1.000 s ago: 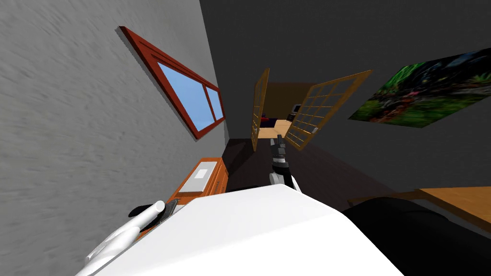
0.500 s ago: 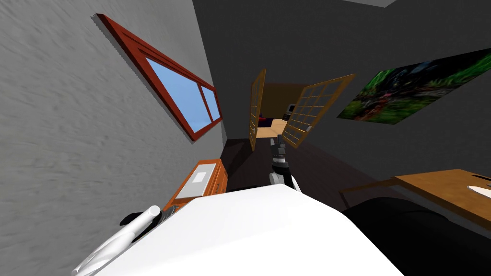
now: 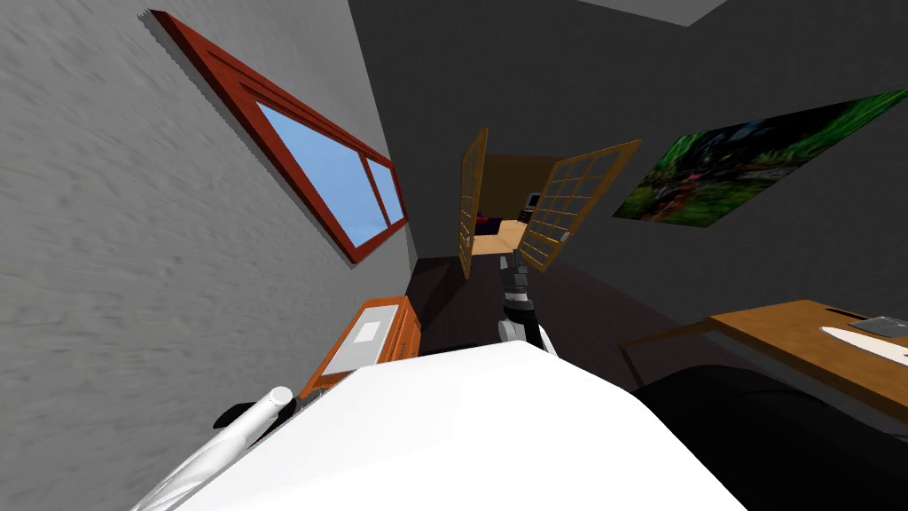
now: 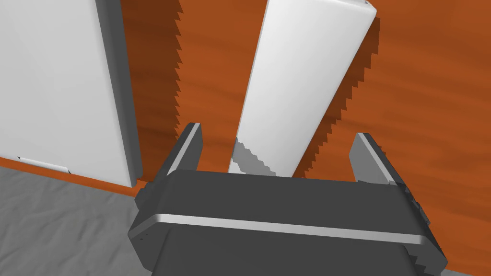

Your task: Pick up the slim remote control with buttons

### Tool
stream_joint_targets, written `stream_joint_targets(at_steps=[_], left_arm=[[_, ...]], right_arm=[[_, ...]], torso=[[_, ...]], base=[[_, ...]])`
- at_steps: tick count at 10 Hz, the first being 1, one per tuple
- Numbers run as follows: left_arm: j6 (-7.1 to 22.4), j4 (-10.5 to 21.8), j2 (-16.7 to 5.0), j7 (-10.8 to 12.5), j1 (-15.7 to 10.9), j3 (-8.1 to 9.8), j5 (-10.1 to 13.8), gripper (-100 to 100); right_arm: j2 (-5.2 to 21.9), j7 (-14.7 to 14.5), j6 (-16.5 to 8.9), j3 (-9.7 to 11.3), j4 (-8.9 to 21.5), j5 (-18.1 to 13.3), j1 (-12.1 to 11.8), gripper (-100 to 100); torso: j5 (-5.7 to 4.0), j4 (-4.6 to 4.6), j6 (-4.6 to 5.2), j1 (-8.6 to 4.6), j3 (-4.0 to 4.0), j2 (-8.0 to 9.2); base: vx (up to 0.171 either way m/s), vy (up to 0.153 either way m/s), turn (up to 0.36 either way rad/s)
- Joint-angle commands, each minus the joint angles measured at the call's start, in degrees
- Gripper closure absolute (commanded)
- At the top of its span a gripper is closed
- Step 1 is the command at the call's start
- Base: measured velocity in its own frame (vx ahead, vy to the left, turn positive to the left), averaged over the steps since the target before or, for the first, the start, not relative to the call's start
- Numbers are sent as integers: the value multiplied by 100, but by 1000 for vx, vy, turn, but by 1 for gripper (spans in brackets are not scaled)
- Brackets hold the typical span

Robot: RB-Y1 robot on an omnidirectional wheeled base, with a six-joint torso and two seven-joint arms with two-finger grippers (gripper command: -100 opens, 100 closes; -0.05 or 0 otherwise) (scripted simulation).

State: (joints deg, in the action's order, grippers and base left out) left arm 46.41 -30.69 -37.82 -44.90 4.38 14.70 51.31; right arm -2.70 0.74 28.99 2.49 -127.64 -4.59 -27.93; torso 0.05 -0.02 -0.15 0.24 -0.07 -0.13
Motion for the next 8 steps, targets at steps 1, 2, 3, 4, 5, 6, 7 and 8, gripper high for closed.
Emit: stream_joint_targets(at_steps=[1,2,3,4,5,6,7,8], left_arm=[[18,206,-13,-136,-77,27,76,-100],[86,296,-8,-194,-90,44,128,-100],[131,355,-3,-233,-98,56,163,-100],[109,247,3,-161,-58,42,124,-100],[120,254,3,-168,-61,43,127,0],[-35,293,163,-67,-108,5,8,-100],[-111,313,243,-16,-132,-14,-51,-100],[-188,333,322,35,-156,-33,-111,-100]], right_arm=[[0,0,0,0,0,0,0,0],[0,0,0,0,0,0,0,0],[0,0,0,0,0,0,0,0],[0,0,0,0,0,0,0,0],[0,0,0,0,0,0,0,0],[-1,0,0,0,0,0,0,0],[0,0,0,0,0,0,0,0],[0,0,0,0,0,0,0,0]], torso=[[0,0,0,0,0,0],[-1,0,0,-6,0,0],[-2,0,0,-8,0,0],[-1,0,0,-4,0,0],[-2,0,-1,-12,0,1],[-4,0,-1,-18,1,1],[-2,1,0,-9,2,4],[1,2,-1,5,6,11]], base=[[5,36,-37],[4,33,-51],[4,47,-62],[2,24,-14],[0,0,0],[-9,40,-11],[-30,81,-16],[-22,91,-9]])
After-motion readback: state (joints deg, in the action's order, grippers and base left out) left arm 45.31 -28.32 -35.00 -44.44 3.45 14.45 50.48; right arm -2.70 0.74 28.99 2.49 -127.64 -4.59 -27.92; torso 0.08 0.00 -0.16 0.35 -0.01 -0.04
